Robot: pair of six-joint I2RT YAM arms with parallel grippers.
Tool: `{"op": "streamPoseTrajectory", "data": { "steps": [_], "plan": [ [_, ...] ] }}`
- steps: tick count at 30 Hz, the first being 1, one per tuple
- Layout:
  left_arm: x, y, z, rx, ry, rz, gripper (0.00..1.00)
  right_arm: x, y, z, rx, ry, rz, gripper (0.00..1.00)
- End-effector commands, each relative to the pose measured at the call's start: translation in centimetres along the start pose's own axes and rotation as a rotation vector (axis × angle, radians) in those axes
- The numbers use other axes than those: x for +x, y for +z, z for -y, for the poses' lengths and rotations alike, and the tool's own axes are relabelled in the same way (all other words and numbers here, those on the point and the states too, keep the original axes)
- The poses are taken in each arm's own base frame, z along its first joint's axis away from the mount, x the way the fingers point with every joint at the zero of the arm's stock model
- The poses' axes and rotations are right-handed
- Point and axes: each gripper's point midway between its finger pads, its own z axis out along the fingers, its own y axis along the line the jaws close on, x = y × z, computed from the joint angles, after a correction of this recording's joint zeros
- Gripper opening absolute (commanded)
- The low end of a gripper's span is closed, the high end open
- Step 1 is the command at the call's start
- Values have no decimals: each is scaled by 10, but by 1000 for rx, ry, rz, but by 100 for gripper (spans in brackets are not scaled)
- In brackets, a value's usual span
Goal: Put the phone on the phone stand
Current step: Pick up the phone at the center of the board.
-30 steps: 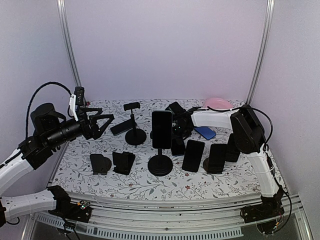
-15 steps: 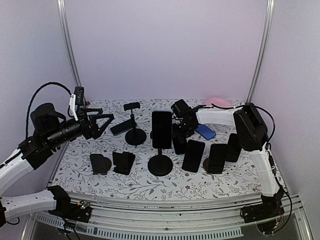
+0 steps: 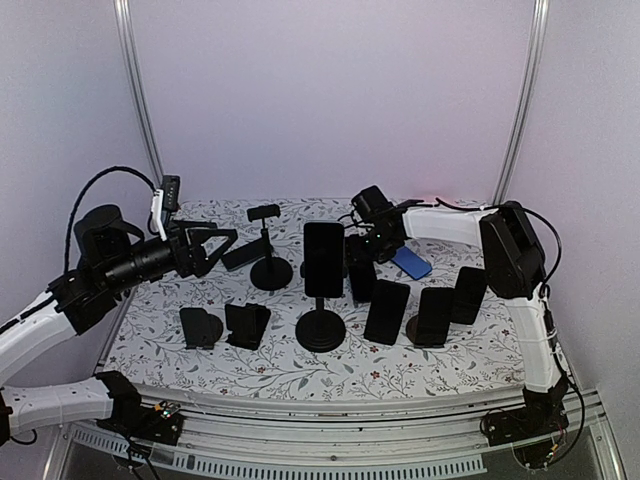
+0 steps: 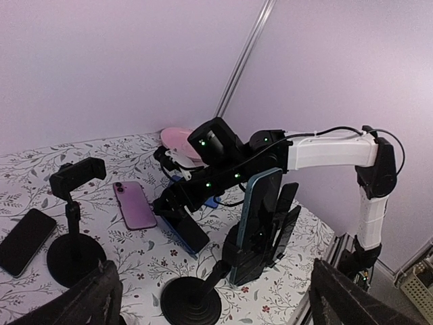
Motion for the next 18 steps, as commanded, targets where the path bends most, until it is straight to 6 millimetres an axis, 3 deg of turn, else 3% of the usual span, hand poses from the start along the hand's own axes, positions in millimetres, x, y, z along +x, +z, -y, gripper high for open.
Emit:
{"op": "streamPoseTrajectory", "data": {
  "steps": [1, 14, 18],
  "plan": [
    [-9, 2, 3, 26, -22, 32, 96, -41, -43, -10, -52, 22, 124, 65],
    [-28, 19, 15, 38, -11, 52, 96, -82, -90, -1, -39, 60, 260, 65],
    [-31, 23, 17, 40, -7, 61, 95, -87, -102, 0, -33, 63, 282, 64]
  ]
}}
